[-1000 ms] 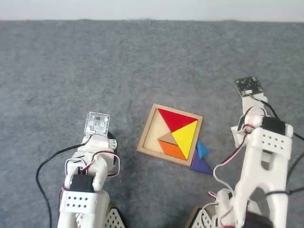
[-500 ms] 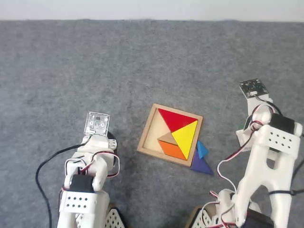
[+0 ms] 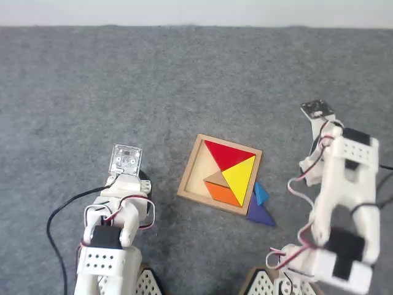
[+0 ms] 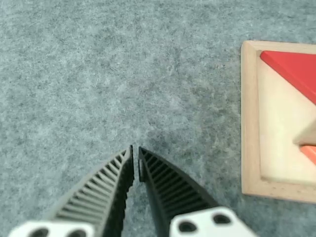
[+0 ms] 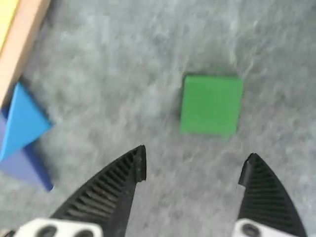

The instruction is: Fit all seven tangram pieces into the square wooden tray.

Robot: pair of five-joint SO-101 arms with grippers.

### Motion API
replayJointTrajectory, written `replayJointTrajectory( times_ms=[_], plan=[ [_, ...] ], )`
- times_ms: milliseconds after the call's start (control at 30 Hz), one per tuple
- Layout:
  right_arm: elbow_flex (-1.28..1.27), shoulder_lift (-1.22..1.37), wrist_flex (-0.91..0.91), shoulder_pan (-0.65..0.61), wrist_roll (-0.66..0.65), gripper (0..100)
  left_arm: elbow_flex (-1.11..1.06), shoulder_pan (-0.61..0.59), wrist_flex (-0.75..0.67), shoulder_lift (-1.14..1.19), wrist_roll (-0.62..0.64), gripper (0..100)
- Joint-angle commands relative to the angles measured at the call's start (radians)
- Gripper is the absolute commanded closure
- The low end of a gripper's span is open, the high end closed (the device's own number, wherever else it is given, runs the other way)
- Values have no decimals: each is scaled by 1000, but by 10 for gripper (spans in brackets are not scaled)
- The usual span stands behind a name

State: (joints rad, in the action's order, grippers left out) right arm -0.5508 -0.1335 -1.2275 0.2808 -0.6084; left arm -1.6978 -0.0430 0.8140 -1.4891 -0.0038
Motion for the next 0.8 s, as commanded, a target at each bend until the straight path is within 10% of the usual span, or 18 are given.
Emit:
replayJointTrajectory(
  times_ms=[0,767],
  plan=[
    [152,128,35,-7,14,689,8,-5,2,-12,5,986],
    [377,521,51,7,-92,769,8,-5,2,-12,5,986]
  ],
)
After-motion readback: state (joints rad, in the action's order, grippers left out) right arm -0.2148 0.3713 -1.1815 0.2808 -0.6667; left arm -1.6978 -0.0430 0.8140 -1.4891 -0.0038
